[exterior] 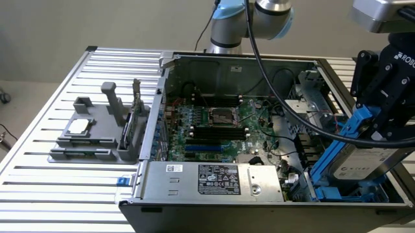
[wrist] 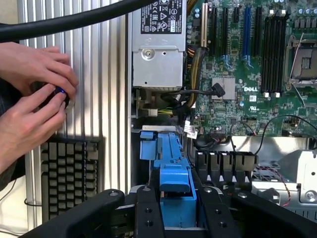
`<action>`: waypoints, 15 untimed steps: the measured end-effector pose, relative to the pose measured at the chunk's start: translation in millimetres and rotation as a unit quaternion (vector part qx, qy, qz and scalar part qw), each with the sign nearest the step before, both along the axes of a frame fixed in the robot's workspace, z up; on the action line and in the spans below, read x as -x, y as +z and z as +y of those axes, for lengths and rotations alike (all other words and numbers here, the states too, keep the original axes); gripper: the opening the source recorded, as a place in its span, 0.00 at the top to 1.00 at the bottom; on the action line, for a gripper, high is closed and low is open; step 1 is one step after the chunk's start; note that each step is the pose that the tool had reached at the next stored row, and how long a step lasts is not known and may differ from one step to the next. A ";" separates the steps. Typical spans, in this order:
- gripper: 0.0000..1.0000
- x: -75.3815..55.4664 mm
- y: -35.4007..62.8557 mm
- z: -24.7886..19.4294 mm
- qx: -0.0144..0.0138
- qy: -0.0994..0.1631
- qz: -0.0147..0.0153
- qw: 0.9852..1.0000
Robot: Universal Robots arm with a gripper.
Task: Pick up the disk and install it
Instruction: 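Insert the disk into the insertion slot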
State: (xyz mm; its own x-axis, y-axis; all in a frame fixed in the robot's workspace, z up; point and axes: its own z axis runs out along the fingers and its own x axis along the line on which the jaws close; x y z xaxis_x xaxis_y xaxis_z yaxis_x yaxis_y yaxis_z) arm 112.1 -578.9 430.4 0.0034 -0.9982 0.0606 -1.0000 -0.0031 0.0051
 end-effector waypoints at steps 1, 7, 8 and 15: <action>0.67 -0.1 -0.8 0.0 0.000 0.000 0.000 1.000; 0.67 -0.2 -6.6 0.3 0.000 0.000 0.001 1.000; 0.67 -0.2 -7.5 0.4 0.000 0.000 0.001 1.000; 0.67 -0.2 -14.4 1.3 0.000 0.000 0.002 1.000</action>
